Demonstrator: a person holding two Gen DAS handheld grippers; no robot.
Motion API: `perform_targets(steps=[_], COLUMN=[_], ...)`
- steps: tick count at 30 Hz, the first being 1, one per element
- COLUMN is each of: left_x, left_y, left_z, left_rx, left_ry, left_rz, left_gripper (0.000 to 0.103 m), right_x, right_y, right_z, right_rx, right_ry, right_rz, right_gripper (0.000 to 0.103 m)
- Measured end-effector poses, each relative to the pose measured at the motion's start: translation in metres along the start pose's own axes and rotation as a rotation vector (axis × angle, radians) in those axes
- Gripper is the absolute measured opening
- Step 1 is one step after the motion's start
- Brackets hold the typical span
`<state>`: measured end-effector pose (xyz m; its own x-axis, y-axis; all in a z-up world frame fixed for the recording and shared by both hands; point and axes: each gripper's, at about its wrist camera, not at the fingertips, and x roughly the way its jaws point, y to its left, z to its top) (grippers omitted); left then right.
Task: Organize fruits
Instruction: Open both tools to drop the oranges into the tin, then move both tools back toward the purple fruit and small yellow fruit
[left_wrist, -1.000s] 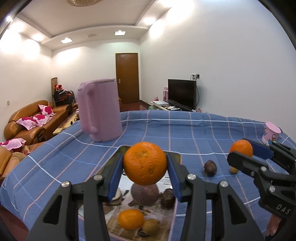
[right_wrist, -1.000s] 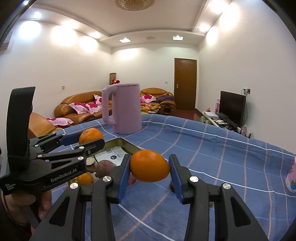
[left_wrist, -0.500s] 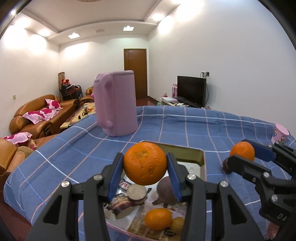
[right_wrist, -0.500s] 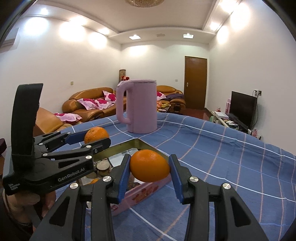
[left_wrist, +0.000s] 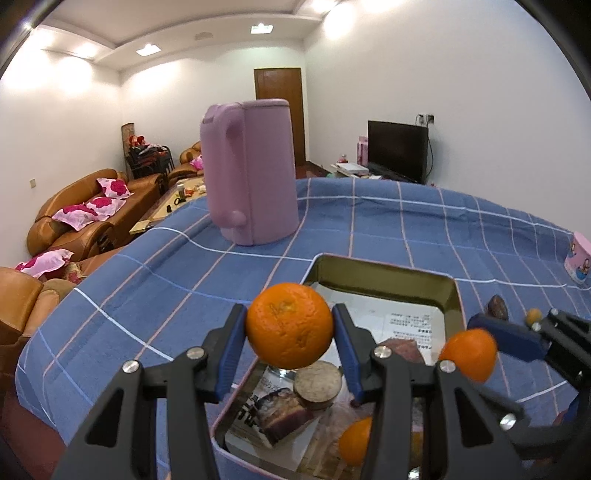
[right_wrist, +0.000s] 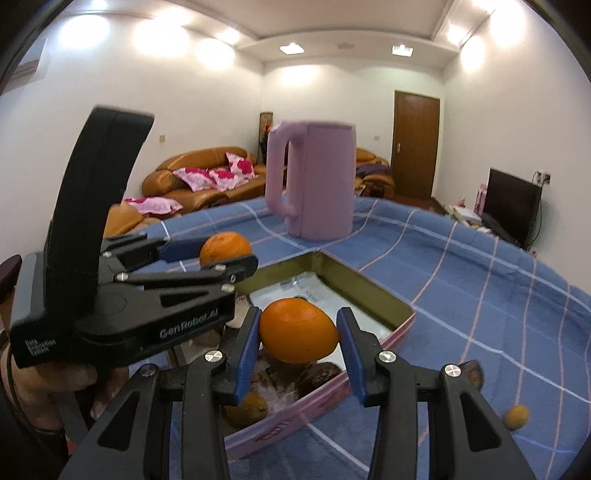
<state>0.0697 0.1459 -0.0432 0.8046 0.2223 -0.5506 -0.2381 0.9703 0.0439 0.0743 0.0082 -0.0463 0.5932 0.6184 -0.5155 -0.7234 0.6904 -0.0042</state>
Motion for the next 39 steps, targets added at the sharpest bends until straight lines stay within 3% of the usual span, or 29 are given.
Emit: perform_targets(steps=[7,9,11,16,21,25,30,34,39], left_x=[0.006,0.002,-0.005,-0.022,-0.038,-0.044,-0.039,-0.027,-0.011], left_y=[-0.001,0.000,0.001,-0.002,-0.029,-0.063,-0.108,-0.136,-0.159], left_z=[-0.002,-0.001,0.001,0.007,0.011,0.016,0.016,0.014,0.014], left_rx=[0.004,0.004,-0.008,-0.022,0.009,0.060,0.127,0.164,0.196], left_ry=[0.025,0.006,-0.013,-0.049,-0.079,-0.086,-0.063,-0.037,-0.009], left_rz=[0.002,0.020,0.023,0.010,-0.039,-0.094,-0.142,-0.153,-0.148], left_gripper=[0.055,0.063,0.071,0.073,0.073,0.073,0.073,0.073,0.073], right_x=[0.014,0.016,0.014,-0.003,-0.038,-0.064,-0.084,-0.083,-0.071], right_y=[0.002,0.003,0.004,-0.001,-0.028,-0.066,-0.120,-0.147,-0.159], right_z=[-0.006,-0.007,-0.007,-0.009,-0.015,-0.024,-0.040,-0.051,-0.057], right_rx=[-0.003,-0.004,-0.009,-0.006,0.020,0.072,0.225,0.296,0.318], right_ry=[0.077,0.085,0.075,0.046,0.012,0.019,0.028,0.066,0.122], right_rz=[0.012,0.012,0.003,-0.017,-0.078,-0.177,-0.319,-0.378,-0.382], right_gripper=[0.044,0.047,0.055,0.056,0.056,0.056,0.056,0.056,0.056])
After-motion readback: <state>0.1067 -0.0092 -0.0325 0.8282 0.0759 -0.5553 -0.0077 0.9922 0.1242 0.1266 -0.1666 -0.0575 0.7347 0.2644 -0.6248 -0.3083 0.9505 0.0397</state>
